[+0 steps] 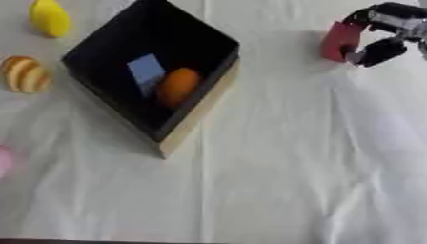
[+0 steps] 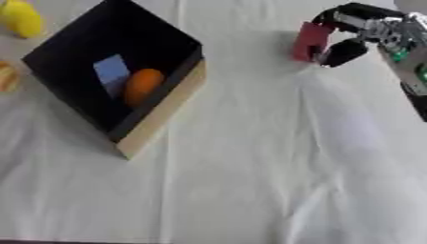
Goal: Pick up objects on the table and place them in the box.
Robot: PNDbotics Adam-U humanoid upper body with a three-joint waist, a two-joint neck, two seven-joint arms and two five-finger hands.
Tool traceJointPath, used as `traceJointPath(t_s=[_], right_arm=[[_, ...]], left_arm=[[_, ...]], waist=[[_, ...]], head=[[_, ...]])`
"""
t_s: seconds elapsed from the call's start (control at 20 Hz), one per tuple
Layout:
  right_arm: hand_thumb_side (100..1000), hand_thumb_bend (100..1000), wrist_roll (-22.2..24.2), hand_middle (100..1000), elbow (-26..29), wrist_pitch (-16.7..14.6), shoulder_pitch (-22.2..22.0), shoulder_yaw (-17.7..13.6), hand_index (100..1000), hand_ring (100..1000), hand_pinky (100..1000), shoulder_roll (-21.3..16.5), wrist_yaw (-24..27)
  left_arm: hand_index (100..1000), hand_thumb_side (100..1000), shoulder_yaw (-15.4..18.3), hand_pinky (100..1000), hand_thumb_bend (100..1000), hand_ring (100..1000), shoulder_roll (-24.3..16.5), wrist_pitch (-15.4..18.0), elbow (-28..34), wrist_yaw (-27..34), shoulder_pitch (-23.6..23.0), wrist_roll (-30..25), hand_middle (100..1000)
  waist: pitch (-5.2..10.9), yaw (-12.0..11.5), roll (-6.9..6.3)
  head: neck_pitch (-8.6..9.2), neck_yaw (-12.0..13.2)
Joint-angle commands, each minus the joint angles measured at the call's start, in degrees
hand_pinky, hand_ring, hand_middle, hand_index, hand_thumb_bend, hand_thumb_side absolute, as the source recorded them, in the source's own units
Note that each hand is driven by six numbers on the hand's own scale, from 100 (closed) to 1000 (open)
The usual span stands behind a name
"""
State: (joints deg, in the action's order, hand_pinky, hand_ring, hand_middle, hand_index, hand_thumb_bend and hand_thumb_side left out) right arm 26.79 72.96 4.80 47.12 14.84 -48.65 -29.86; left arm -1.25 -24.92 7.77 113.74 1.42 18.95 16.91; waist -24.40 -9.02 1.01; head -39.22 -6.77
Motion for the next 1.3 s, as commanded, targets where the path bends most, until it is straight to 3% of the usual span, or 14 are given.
traceJointPath(t_s=[0.05, 0.25, 0.3, 0.35, 0.6, 0.85, 1.1, 1.3], right_arm=[[200, 100, 0.2, 455, 3.4, -0.5, 1.7, -1.2, 691, 807, 850, -2.2, 1.9], [212, 100, 2.5, 440, 7.8, -1.3, 5.4, -1.9, 680, 800, 850, -2.5, 5.7], [500, 100, 3.2, 436, 8.8, -1.4, 6.6, -1.9, 678, 798, 850, -2.3, 6.6], [225, 100, 3.9, 432, 9.6, -1.5, 8.0, -1.9, 676, 797, 850, -1.9, 7.6], [242, 100, 7.7, 433, 11.0, -1.4, 16.2, -0.1, 677, 792, 851, 2.8, 10.3], [236, 100, 12.1, 450, 8.9, -2.5, 23.5, 4.0, 686, 797, 856, 13.0, 10.4], [223, 100, 14.1, 468, 4.4, -4.7, 25.7, 6.6, 701, 805, 862, 20.9, 7.7], [208, 100, 14.2, 479, 0.5, -6.9, 25.7, 7.7, 707, 809, 860, 24.1, 4.2]], left_arm=[[807, 643, 0.4, 705, 100, 770, -0.9, 0.0, 0.9, 0.2, 0.2, -0.2, 640], [807, 642, 0.4, 705, 100, 770, -1.1, 0.0, 0.9, 0.1, 0.1, -0.2, 641], [808, 642, 0.3, 705, 100, 770, -1.1, 0.0, 0.9, 0.0, 0.1, -0.2, 641], [808, 642, 0.3, 706, 100, 771, -1.2, 0.0, 0.9, 0.0, 0.1, -0.2, 641], [807, 641, 0.3, 706, 100, 771, -1.2, 0.0, 0.9, -0.1, 0.0, -0.2, 641], [809, 638, 0.2, 708, 100, 772, -0.6, 0.5, 0.9, -0.1, 0.9, -0.4, 645], [809, 635, 0.0, 710, 100, 774, -0.1, 1.3, 0.9, -0.2, 2.3, -0.4, 648], [809, 634, 0.0, 711, 100, 774, 0.1, 1.7, 0.9, -0.3, 2.9, -0.3, 648]], waist=[[9.73, 0.0, 0.35], [10.05, 0.1, 0.53], [10.14, 0.1, 0.57], [10.22, 0.1, 0.62], [10.65, -0.1, 0.85], [10.78, -0.9, 0.61], [10.47, -2.5, 0.28], [10.31, -3.4, 0.27]], head=[[0.24, 0.0], [-0.14, 0.0], [-0.26, 0.0], [-0.37, 0.0], [-0.87, -0.3], [-0.79, -1.5], [-0.28, -3.4], [-0.14, -4.1]])
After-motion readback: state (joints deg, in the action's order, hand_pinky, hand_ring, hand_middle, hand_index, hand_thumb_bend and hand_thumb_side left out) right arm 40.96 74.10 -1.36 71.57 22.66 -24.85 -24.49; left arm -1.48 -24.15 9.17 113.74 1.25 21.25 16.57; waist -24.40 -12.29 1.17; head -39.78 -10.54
